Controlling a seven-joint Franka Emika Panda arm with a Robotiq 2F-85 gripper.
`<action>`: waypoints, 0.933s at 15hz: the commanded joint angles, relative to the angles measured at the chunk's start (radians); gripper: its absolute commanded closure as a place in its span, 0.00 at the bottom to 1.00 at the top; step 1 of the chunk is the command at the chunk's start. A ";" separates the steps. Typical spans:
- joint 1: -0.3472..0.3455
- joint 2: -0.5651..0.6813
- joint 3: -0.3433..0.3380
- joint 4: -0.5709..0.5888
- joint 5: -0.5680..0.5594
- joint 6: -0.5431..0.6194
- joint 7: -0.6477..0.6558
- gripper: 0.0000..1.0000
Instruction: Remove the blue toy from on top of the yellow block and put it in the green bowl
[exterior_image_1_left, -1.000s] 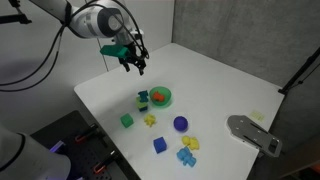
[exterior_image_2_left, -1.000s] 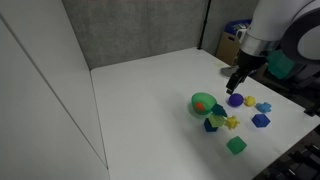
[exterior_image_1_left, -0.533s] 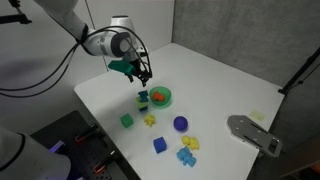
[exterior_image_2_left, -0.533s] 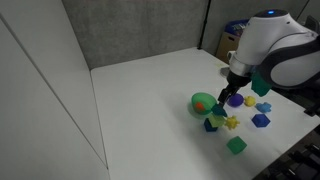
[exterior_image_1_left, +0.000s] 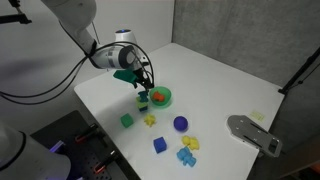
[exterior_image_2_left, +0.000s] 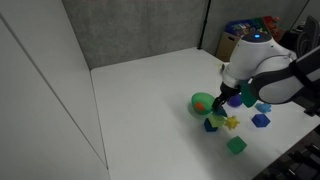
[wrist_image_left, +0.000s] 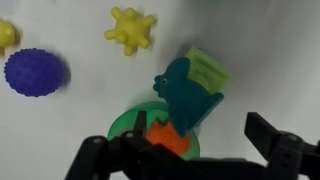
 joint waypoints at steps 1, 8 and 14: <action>0.052 0.059 -0.052 0.039 -0.026 0.014 0.042 0.00; 0.129 0.093 -0.109 0.064 -0.034 0.003 0.052 0.58; 0.131 0.046 -0.133 0.107 -0.032 -0.041 0.056 0.77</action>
